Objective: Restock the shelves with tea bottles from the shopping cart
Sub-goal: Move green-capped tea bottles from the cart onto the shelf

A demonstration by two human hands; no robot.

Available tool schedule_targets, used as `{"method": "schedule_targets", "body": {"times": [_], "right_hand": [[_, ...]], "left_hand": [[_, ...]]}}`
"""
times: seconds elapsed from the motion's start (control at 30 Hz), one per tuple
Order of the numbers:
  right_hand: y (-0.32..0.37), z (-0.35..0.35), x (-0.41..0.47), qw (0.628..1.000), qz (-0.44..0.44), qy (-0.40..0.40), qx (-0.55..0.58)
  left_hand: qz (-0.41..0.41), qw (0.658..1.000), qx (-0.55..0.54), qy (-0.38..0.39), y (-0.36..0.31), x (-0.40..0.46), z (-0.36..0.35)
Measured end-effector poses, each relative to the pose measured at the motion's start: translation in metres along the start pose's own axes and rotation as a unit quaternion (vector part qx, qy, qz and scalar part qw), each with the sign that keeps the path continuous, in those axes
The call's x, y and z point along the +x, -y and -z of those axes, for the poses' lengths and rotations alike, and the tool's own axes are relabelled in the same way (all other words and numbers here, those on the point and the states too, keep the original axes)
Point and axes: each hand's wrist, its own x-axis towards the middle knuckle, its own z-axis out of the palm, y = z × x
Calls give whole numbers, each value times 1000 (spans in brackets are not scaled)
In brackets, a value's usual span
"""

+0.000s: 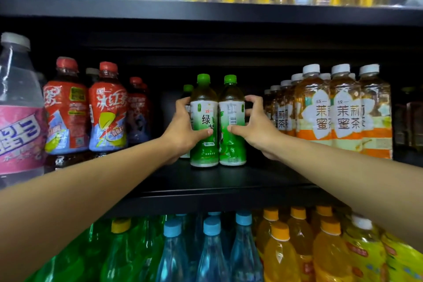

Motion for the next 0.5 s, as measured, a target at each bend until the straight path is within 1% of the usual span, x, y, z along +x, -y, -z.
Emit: {"method": "schedule_targets", "body": {"times": [0.1,0.23,0.4,0.5], "right_hand": [[-8,-2,12,1000,-13,-8,-16],[-20,-9,25,999,-24,-21,-12],[-36,-20,39,999,-17,-48,-20],[-43,-22,46,998,-18,-52,-28]], "left_hand": [[6,996,79,-26,4,12,-2],[21,978,206,-29,7,24,-2],[22,950,304,-70,15,36,-8],[15,938,333,-92,22,42,-11]]}}
